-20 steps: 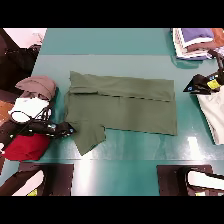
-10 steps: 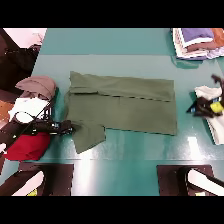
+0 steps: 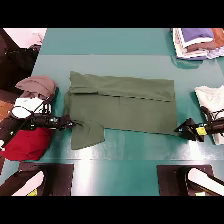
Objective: Fold the shirts.
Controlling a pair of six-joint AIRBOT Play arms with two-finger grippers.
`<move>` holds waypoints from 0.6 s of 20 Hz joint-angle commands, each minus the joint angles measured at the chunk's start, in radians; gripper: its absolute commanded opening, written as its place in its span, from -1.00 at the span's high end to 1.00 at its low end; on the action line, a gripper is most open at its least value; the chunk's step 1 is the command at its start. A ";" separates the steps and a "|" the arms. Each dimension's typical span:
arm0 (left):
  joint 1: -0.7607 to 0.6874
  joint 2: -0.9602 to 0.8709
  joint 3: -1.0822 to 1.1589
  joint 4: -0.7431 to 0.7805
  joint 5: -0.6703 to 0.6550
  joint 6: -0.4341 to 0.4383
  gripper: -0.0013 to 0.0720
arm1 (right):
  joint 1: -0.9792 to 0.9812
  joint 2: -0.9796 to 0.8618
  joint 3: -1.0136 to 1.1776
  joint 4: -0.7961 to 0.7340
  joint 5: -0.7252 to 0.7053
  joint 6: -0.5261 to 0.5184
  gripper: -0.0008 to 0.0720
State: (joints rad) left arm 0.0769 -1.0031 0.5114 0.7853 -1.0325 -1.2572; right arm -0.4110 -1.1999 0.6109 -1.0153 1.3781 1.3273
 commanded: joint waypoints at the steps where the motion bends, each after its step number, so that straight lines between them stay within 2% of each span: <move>1: 0.000 0.001 0.008 0.000 0.000 0.002 0.90 | 0.038 -0.043 -0.008 0.046 -0.079 -0.017 -0.25; 2: 0.000 0.001 0.008 0.000 0.000 0.002 0.90 | 0.060 -0.051 0.003 0.044 -0.079 -0.017 -0.16; 6: 0.000 0.001 0.008 0.002 -0.032 0.011 0.90 | 0.132 -0.062 0.039 0.039 -0.081 -0.017 0.88; 9: 0.000 0.060 0.008 0.058 -0.106 0.007 0.91 | 0.167 -0.012 0.083 -0.088 0.008 0.002 0.93; 12: 0.000 0.212 0.007 0.140 -0.209 -0.044 0.91 | 0.159 0.139 0.098 -0.254 0.122 0.055 0.94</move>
State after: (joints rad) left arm 0.0769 -0.8936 0.5186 0.8536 -1.1439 -1.2633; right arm -0.2600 -1.1587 0.6910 -1.1221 1.3933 1.3415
